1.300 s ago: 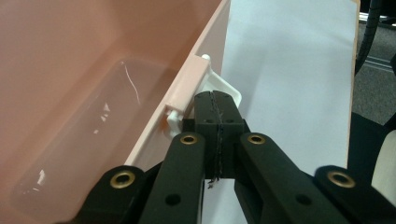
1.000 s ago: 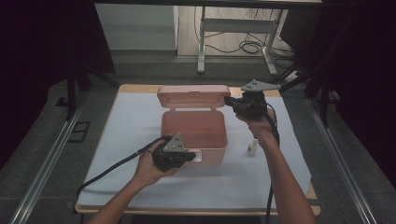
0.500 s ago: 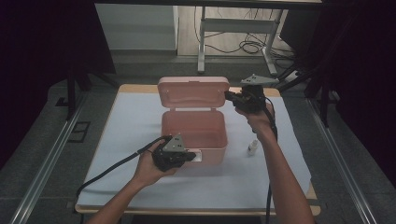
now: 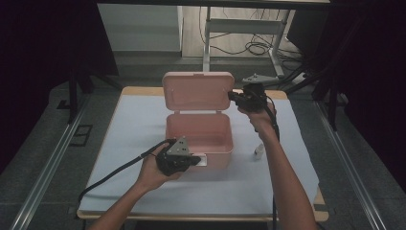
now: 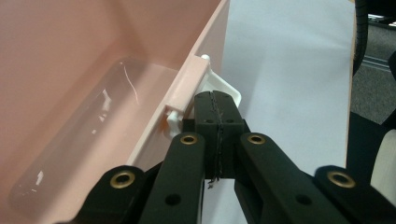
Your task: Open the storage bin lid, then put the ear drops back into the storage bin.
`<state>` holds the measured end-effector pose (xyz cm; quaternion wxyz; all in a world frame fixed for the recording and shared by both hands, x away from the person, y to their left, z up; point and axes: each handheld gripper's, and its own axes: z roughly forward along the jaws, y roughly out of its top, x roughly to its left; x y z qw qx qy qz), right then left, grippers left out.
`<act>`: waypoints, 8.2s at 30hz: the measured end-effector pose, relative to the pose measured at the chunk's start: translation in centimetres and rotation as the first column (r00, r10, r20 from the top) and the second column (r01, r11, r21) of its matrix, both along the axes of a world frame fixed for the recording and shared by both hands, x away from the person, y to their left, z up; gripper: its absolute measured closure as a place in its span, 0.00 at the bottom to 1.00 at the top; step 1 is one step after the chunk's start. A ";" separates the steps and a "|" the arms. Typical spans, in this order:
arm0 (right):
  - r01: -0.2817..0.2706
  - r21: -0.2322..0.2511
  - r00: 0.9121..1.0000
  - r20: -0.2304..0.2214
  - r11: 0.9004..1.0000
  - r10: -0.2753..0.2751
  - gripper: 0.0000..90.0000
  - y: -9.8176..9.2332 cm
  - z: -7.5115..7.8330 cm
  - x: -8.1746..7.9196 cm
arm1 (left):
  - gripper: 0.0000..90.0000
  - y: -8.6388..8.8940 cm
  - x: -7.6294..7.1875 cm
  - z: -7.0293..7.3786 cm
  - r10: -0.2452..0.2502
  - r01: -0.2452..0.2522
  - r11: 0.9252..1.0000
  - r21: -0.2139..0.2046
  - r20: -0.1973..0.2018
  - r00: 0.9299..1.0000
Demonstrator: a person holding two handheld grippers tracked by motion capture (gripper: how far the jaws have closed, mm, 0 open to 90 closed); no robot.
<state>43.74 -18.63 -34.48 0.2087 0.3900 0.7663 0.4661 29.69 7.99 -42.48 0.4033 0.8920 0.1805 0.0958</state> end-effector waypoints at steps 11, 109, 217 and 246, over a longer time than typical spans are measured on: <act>0.017 -0.003 1.000 -0.022 1.000 -0.017 0.98 -0.5 -0.7 0.4 | 1.00 0.0 0.0 0.0 0.000 0.000 1.000 -0.002 -0.001 1.000; -0.119 -0.288 0.965 -0.260 0.950 0.042 0.52 -8.9 -5.8 -7.2 | 1.00 -0.2 -0.1 0.1 0.005 -0.005 1.000 0.010 -0.009 1.000; -0.341 -0.350 0.907 -0.366 0.872 0.208 0.67 3.3 1.0 -2.5 | 1.00 -0.1 0.0 0.1 -0.006 0.006 1.000 0.016 -0.004 1.000; -0.453 -0.367 0.857 -0.432 0.812 0.282 0.67 11.7 -4.0 -0.1 | 1.00 -0.1 0.0 0.1 0.002 -0.002 1.000 0.009 -0.009 1.000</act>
